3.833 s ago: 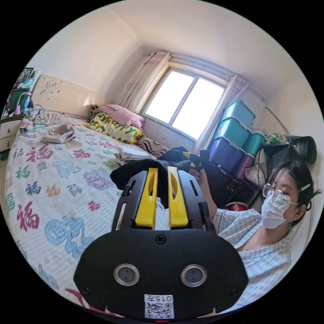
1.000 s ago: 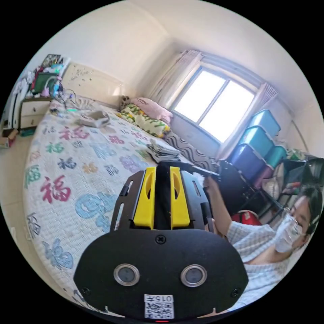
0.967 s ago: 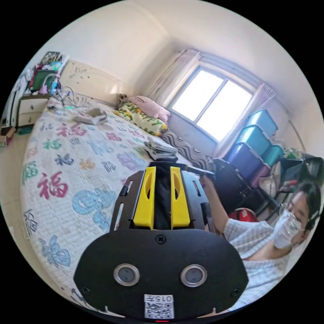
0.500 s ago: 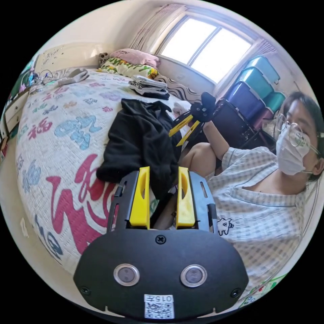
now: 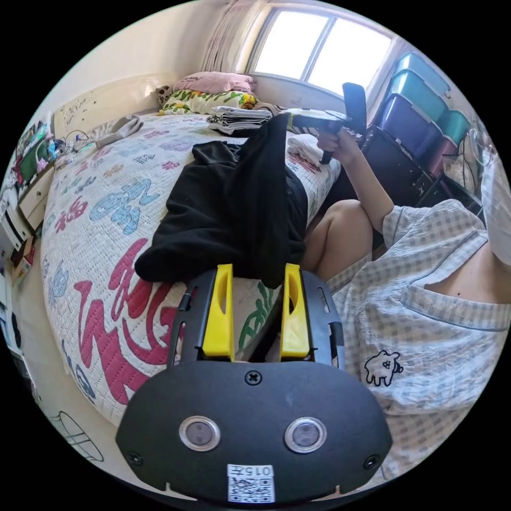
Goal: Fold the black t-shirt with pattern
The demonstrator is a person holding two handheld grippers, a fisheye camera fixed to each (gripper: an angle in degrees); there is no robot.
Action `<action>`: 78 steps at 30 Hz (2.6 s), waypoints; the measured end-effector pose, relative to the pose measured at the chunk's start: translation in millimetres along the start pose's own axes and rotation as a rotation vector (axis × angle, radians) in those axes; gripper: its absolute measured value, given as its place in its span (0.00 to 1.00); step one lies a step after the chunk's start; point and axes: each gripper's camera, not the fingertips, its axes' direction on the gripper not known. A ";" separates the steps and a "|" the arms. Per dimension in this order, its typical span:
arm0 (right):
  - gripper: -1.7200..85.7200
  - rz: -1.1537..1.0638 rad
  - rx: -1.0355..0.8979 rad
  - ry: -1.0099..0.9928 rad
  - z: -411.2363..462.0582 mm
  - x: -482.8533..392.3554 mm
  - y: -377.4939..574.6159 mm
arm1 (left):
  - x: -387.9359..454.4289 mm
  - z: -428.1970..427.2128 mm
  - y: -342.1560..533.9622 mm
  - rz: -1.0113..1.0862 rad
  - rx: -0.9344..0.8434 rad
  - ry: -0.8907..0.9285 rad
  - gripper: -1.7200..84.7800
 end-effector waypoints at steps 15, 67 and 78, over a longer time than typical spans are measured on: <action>0.03 0.142 0.081 0.035 -51.0 -10.1 25.7 | 128.2 -0.3 33.7 0.155 0.129 -0.227 0.15; 0.12 0.342 -0.127 0.038 -2.8 211.3 -136.5 | -235.9 -191.5 -73.4 -0.167 0.423 -0.586 0.09; 0.13 0.498 -0.432 -0.164 -103.4 160.1 51.6 | -181.6 -187.5 147.2 -0.403 0.024 0.014 0.12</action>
